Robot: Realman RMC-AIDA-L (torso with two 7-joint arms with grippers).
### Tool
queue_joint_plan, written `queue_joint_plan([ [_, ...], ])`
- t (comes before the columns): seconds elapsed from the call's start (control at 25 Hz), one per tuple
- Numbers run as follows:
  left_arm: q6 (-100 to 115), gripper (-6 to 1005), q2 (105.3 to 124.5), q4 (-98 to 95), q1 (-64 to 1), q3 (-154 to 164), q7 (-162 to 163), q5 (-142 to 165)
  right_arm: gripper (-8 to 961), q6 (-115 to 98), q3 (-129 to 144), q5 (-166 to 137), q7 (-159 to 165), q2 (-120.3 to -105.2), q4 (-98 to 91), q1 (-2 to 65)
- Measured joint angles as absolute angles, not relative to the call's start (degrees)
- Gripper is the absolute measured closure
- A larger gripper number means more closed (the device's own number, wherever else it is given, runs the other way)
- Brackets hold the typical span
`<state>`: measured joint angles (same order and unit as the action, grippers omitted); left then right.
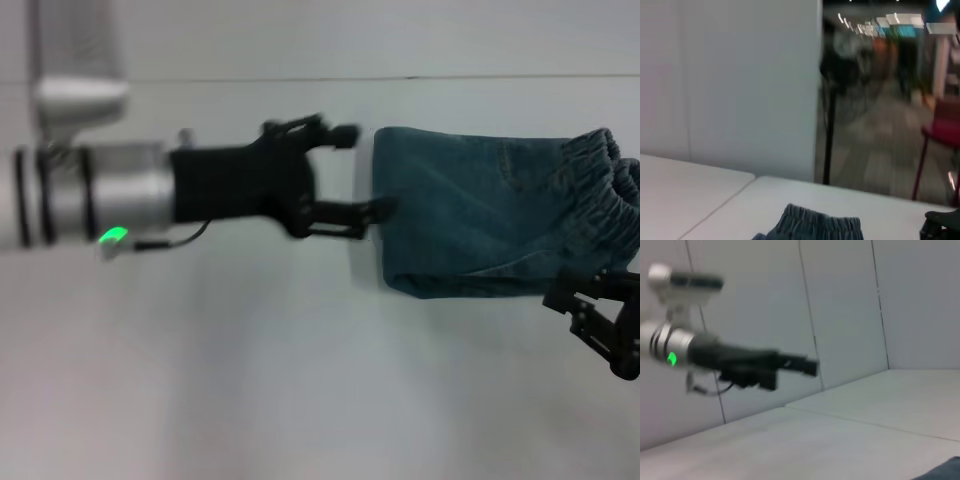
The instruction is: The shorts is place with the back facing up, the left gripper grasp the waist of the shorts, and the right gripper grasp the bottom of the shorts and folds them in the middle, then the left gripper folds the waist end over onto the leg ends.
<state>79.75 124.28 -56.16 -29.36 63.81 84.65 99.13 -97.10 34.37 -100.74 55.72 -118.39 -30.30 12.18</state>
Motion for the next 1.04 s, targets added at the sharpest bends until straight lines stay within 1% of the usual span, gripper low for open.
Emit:
queue_joint_plan([
  [0.08, 83.42, 50, 124.09, -51.16, -27.22, 58.95, 79.36, 97.51, 862, -97.20, 34.55, -100.75, 55.67, -118.78, -30.10, 12.36],
  [0.24, 87.99, 55, 123.60, -40.25, -23.05, 47.26, 69.25, 98.22, 708, -97.15, 34.77, -101.26, 55.12, -119.60, -29.17, 12.83],
  [0.36, 88.36, 58, 123.41, -35.49, -19.99, 41.79, 63.52, 100.21, 587, -96.67, 34.87, -102.32, 54.09, -119.66, -27.29, 13.79],
  [0.52, 88.45, 65, 123.97, -32.58, -15.58, 36.75, 56.35, 101.91, 423, -95.68, 34.86, -102.84, 47.36, -119.66, -23.20, 14.56],
  [0.6, 88.46, 65, 123.98, -31.50, -13.99, 35.41, 54.73, 102.17, 363, -95.03, 34.85, -102.84, 44.24, -119.70, -21.53, 14.78],
  [0.8, 90.14, 65, 123.96, -30.51, -11.05, 32.06, 52.56, 102.31, 212, -94.07, 34.95, -103.25, 42.39, -119.71, -20.21, 15.10],
  [1.04, 92.73, 65, 124.09, -27.03, -9.66, 27.53, 47.18, 102.32, 13, -94.36, 34.98, -103.30, 41.73, -119.62, -20.15, 15.12],
])
